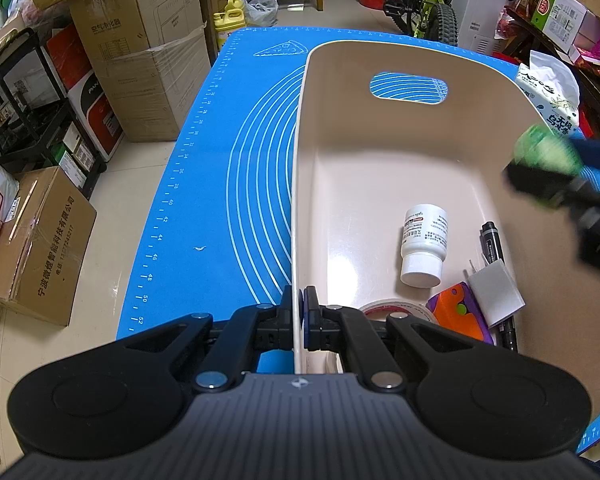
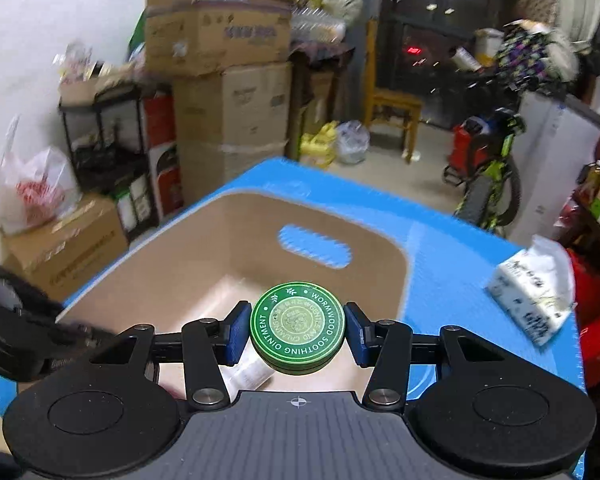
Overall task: Organize rigid objects
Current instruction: 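Carry the green ointment tin into the bin and open the right gripper, then move the right gripper to the keys on the mat and grasp the ring, then lift the keys with the right gripper into the bin and release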
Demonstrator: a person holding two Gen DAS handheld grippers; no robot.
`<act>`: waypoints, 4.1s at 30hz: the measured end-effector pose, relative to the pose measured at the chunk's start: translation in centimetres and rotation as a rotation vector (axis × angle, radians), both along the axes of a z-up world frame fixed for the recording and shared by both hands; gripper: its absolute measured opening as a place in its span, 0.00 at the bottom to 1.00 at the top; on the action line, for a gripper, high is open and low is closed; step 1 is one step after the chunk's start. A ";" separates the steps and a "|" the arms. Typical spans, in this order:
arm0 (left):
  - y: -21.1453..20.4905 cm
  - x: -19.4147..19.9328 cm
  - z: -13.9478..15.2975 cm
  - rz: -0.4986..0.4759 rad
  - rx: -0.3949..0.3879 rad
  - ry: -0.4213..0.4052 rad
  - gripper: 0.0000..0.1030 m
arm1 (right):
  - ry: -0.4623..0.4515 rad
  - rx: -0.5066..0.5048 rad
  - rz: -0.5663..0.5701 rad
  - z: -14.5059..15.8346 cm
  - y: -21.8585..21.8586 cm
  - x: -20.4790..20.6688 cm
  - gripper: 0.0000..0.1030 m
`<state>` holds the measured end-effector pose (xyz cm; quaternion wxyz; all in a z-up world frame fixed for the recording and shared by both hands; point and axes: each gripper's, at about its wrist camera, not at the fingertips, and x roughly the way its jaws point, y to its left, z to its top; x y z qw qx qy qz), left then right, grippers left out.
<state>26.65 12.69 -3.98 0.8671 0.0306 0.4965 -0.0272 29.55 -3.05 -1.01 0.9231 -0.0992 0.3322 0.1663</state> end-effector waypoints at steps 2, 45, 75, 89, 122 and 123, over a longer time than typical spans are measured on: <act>0.0 0.0 0.0 0.000 0.001 0.000 0.05 | 0.055 -0.032 0.024 -0.9 1.1 0.3 0.53; 0.1 0.0 0.1 0.000 0.000 0.001 0.05 | 0.065 0.056 -0.164 1.8 -7.4 -1.6 0.76; 0.0 0.0 0.1 0.000 0.001 0.001 0.05 | 0.187 -0.066 -0.263 -11.5 -10.4 -1.6 0.54; 0.0 0.0 0.1 0.001 0.001 0.001 0.05 | 0.218 0.004 -0.299 -11.3 -11.9 -2.0 0.41; 0.1 0.0 0.2 -0.001 0.005 0.000 0.05 | -0.032 -0.014 -0.287 -8.0 -11.3 -4.2 0.37; 0.1 0.0 0.2 -0.001 0.005 0.000 0.05 | -0.041 -0.015 -0.285 -7.7 -11.3 -4.3 0.37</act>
